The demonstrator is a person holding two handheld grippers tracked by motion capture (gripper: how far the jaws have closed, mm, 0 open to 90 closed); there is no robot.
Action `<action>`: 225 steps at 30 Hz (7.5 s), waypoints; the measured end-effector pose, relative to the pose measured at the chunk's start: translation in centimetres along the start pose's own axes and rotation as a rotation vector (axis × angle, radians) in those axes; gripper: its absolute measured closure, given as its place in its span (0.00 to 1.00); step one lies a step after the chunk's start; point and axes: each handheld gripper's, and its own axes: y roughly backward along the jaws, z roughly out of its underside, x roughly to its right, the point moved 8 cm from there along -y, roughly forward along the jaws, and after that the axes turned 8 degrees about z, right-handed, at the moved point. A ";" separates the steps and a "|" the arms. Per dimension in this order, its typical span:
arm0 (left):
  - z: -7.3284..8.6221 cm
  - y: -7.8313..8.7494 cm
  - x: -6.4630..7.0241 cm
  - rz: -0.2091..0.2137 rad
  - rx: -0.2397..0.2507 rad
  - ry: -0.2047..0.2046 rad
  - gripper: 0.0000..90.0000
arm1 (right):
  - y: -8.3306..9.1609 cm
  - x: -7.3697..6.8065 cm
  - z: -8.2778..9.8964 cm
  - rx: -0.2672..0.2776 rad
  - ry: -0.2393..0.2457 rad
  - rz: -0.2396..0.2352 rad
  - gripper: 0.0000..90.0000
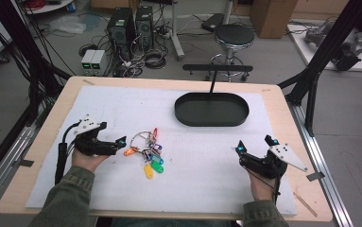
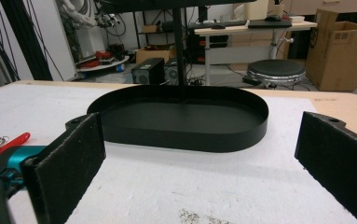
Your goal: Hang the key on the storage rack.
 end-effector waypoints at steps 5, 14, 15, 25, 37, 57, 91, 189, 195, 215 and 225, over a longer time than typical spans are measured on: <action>0.0 -1.2 0.7 0.029 -0.034 0.002 0.02 | 0.0 0.1 0.0 0.005 0.008 0.003 0.01; 0.6 -3.2 2.0 0.095 -0.130 0.011 0.02 | 0.1 0.2 -0.1 0.005 0.002 0.003 0.01; 0.7 -3.4 2.0 0.100 -0.138 0.011 0.02 | 0.1 0.2 -0.1 0.004 0.000 0.004 0.01; 0.6 -4.4 2.8 0.141 -0.198 -0.002 0.03 | 0.0 0.2 -0.1 0.007 0.003 0.002 0.01; 1.3 -7.1 5.4 0.263 -0.342 -0.027 0.03 | 0.1 0.3 -0.1 0.008 0.000 0.002 0.01; 2.4 -8.0 6.4 0.373 -0.467 -0.003 0.28 | 0.1 0.3 -0.1 0.009 -0.004 -0.001 0.01; 2.6 -8.6 5.9 0.409 -0.530 0.060 0.78 | 0.1 0.2 -0.1 0.011 0.001 -0.003 0.01; -17.2 -9.3 9.8 0.502 -0.456 -0.215 0.89 | 0.7 0.9 -0.5 0.043 -0.023 0.002 0.01; -18.3 -10.0 10.2 0.515 -0.450 -0.225 0.89 | 0.7 0.9 -0.4 0.042 -0.025 -0.001 0.01; -22.1 -12.5 9.6 0.537 -0.436 -0.216 0.89 | 1.0 1.3 -0.5 0.045 -0.047 0.003 0.01; -23.2 -14.0 9.3 0.535 -0.436 -0.223 0.89 | 1.1 1.5 -0.5 0.050 -0.053 0.008 0.01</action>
